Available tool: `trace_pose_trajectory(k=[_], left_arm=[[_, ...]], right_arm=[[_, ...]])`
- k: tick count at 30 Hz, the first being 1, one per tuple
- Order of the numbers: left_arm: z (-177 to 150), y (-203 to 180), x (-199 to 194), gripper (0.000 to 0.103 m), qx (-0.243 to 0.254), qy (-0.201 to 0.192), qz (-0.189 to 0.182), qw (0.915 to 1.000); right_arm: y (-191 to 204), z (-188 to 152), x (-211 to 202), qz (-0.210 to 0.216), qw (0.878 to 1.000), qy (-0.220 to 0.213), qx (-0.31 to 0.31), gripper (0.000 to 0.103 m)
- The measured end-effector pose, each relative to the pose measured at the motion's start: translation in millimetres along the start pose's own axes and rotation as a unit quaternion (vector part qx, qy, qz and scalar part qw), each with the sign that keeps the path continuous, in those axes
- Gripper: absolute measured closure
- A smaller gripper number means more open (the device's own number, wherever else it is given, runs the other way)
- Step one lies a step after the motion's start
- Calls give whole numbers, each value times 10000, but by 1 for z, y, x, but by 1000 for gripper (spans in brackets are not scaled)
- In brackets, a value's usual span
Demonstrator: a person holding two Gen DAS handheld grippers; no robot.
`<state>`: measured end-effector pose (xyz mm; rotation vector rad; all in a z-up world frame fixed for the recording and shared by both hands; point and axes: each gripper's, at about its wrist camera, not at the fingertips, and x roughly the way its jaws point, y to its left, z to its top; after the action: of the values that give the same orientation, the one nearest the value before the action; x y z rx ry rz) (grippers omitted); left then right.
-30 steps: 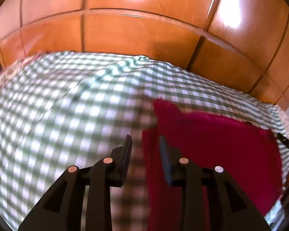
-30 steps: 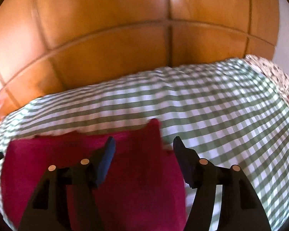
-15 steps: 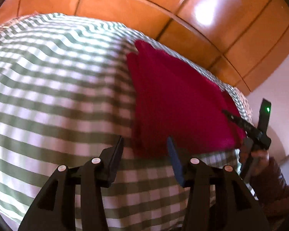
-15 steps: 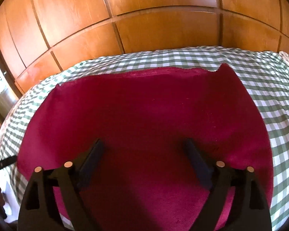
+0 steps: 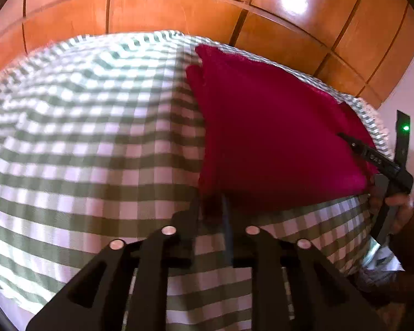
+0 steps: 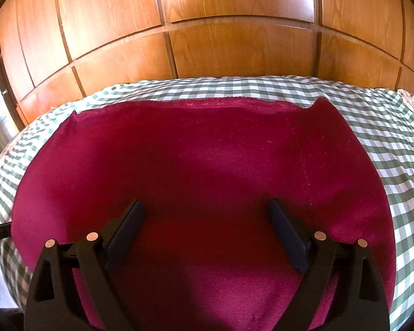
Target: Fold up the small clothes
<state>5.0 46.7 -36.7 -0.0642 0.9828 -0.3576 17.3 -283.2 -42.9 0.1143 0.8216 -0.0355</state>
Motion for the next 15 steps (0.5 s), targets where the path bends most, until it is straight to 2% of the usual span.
trace_pose_trajectory(k=[2,5,10,15], left_arm=[[4,-11,-6,78,117,-92,267,9995],[8,-24,-16,74,231,-303,475,9981],[15,-31,-23,66,342,-380,624,9967],[12,-33,-24,63,309,-352,713,9964]], right_arm=[[0,-1,0,3,10000,-28,-2,12],[0,-1,0,-17,10000,-37,-32,12],[4,1,-4,-152,9998,67,-65,12],[0,4,-21,-150,9997,189,-26,12]])
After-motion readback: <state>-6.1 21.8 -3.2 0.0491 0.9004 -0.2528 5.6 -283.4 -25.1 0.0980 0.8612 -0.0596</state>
